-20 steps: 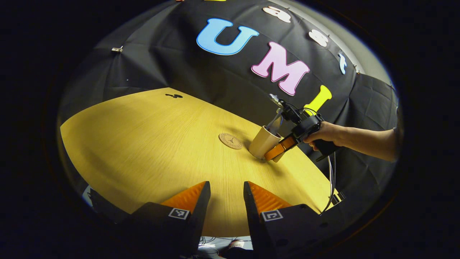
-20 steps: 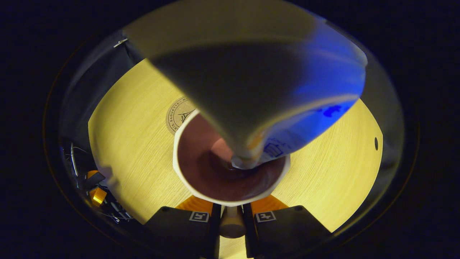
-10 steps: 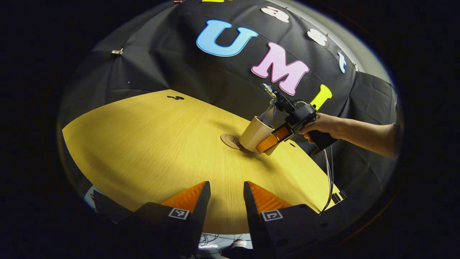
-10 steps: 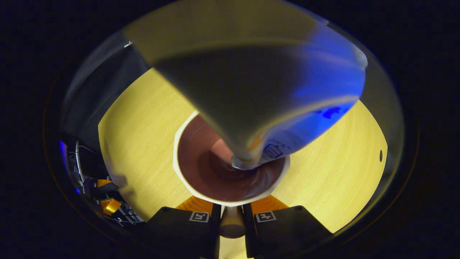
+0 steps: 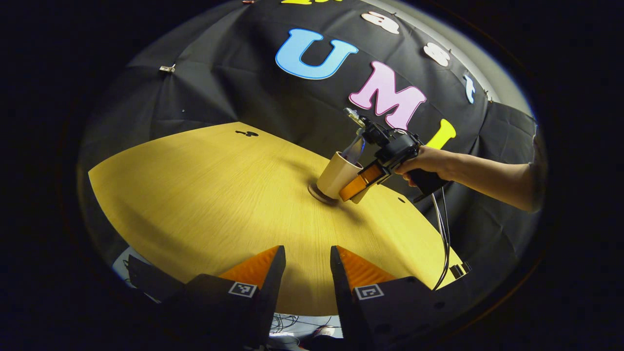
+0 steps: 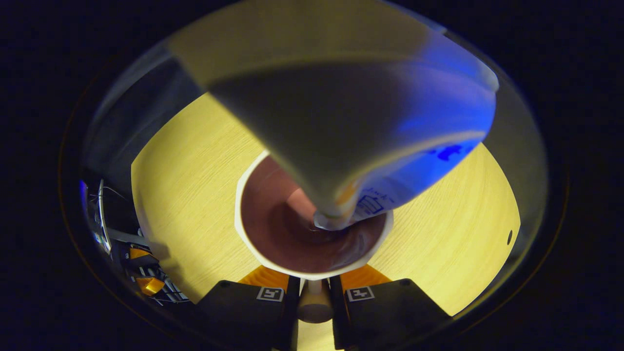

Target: Put the toothbrush and toothpaste on the desktop into the cup, then pick up the cup and place it on the coaster on the desktop.

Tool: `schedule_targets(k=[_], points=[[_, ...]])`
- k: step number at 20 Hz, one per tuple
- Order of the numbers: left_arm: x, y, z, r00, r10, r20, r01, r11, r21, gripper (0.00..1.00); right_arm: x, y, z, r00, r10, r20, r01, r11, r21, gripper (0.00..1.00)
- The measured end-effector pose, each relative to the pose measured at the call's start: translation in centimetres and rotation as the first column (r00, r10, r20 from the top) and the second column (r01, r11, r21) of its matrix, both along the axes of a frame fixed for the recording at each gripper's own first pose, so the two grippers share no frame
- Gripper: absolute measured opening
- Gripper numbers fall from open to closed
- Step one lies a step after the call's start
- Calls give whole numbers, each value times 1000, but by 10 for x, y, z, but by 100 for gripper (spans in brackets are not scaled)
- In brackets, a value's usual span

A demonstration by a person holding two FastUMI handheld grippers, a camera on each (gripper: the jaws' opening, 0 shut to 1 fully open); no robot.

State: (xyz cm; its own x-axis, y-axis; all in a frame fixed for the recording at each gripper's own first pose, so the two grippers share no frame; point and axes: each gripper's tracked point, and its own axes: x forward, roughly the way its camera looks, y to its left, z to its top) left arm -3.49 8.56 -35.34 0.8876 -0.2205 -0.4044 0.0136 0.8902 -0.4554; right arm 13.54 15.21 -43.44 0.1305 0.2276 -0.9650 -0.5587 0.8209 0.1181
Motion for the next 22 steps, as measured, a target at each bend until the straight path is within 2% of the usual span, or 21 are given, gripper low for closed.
schedule_targets(k=[1,2,3,9,10,11,12,16,19,20,21,22], points=[[1,1,0,1000,3,-1,-3,1000,0,58,-1,-1,0,1000,3,-2,-3,1000,-6,31],[-1,2,0,1000,5,-1,-5,1000,1,58,-2,0,-1,1000,6,-5,-6,1000,-9,27],[-1,4,1,1000,7,-1,-7,1000,0,58,-3,0,-1,1000,6,-11,-7,1000,-10,31],[-1,7,-2,1000,24,-8,-24,1000,-14,58,1,2,-10,1000,-1,-25,1,1000,-16,31],[0,7,-1,1000,25,-7,-25,1000,-13,58,2,1,-8,1000,-2,-26,1,1000,-15,27],[0,7,0,1000,25,-7,-25,1000,-12,58,2,0,-9,1000,0,-28,0,1000,-15,36],[-1,6,0,1000,24,-8,-24,1000,-8,58,1,0,-9,1000,-2,-29,2,1000,-14,32],[-1,5,11,1000,13,-7,-13,1000,7,58,1,-5,1,1000,-14,-15,14,1000,-6,33],[-1,7,22,1000,11,-7,-10,1000,21,58,1,-8,14,999,-31,6,31,999,16,41],[-2,7,25,1000,13,-6,-12,1000,25,59,2,-9,21,999,-35,22,34,999,22,40],[-2,8,30,1000,14,-7,-13,999,29,58,4,-10,28,998,-42,40,40,999,32,47],[-2,8,33,1000,16,-7,-16,999,34,58,5,-9,37,997,-48,55,46,998,44,49]])
